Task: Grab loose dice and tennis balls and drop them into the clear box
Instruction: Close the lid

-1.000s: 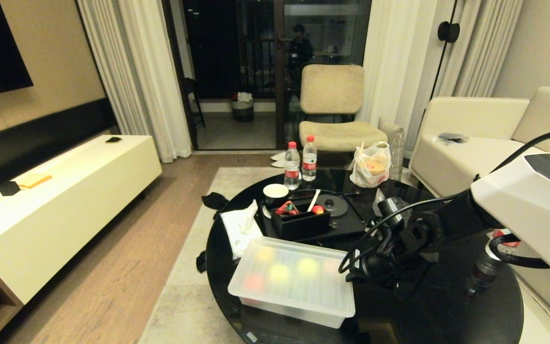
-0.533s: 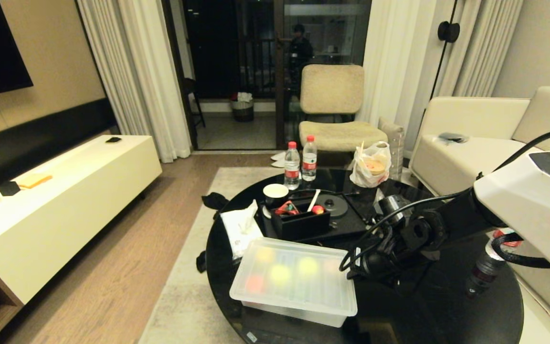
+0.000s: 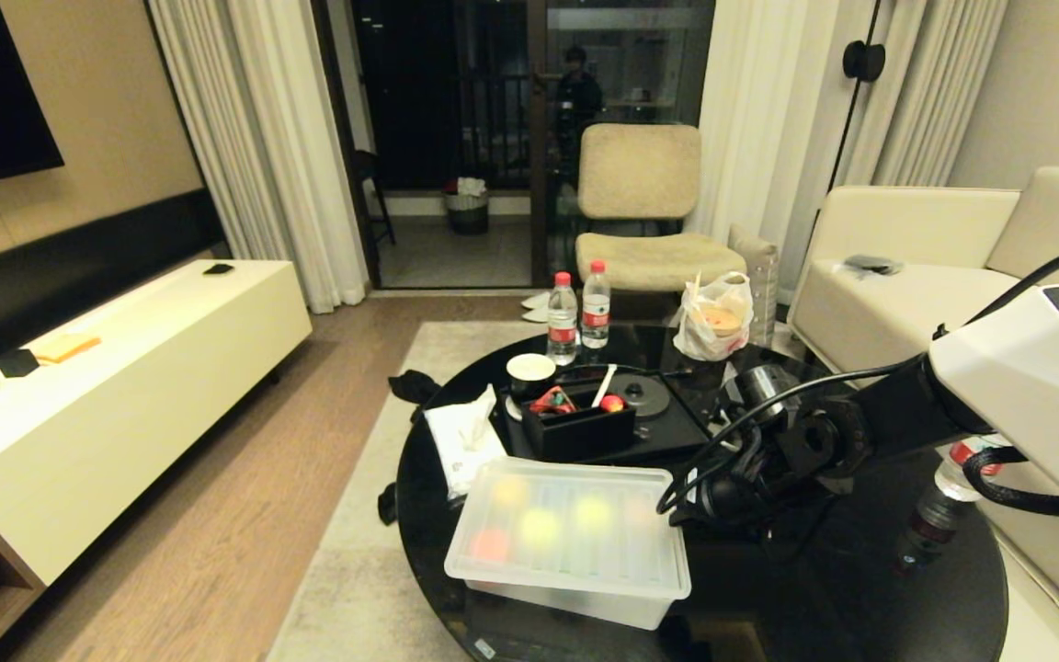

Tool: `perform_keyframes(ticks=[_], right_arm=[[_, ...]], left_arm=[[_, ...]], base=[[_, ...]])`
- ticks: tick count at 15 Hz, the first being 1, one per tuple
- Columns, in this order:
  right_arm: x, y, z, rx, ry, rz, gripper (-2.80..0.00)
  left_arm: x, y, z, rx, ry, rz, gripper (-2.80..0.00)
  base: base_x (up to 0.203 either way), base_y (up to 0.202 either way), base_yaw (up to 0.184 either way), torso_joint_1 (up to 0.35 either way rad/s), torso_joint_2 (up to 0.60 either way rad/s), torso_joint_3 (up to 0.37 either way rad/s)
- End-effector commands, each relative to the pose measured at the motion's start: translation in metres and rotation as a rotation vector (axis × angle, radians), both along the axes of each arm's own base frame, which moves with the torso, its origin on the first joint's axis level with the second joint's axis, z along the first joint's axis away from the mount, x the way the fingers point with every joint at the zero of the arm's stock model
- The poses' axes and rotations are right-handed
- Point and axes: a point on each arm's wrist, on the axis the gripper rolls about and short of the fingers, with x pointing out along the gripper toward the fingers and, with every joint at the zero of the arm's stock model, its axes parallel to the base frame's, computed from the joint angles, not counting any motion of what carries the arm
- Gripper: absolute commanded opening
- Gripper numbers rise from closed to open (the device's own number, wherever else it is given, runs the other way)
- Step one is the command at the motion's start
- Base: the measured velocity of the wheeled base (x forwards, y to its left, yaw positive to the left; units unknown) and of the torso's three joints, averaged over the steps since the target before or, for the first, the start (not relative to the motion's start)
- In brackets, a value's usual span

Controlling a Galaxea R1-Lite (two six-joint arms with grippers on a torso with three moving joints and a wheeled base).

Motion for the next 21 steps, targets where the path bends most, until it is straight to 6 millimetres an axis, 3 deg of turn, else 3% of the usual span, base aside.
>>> perform_keyframes(ticks=[1,13,16,21], right_arm=[[0.0005,0.0000,-0.0024,0.001,0.009,-0.002,-2.80],[-0.0037,-0.0015,-0.0095,-0.030,0.033,-0.026,-2.80],[-0.0039,-0.0016,-0.0121,-0.017,-0.028,-0.034,-2.80],[-0.0065,-0.0020,-0.0052,0.007,-0.052,-0.060,-2.80]], left_arm=[[0.0003,0.0000,-0.0008,0.000,0.003,0.001,-2.80],[0.0003,0.0000,-0.0008,0.000,0.003,-0.001,-2.80],[0.0003,0.0000,-0.0008,0.000,0.003,0.000,-2.80],[0.0002,0.0000,-0.0005,0.000,0.002,-0.001,-2.80]], base=[[0.000,0.000,0.000,0.000,0.00,0.000],[0.000,0.000,0.000,0.000,0.00,0.000],[0.000,0.000,0.000,0.000,0.00,0.000],[0.000,0.000,0.000,0.000,0.00,0.000]])
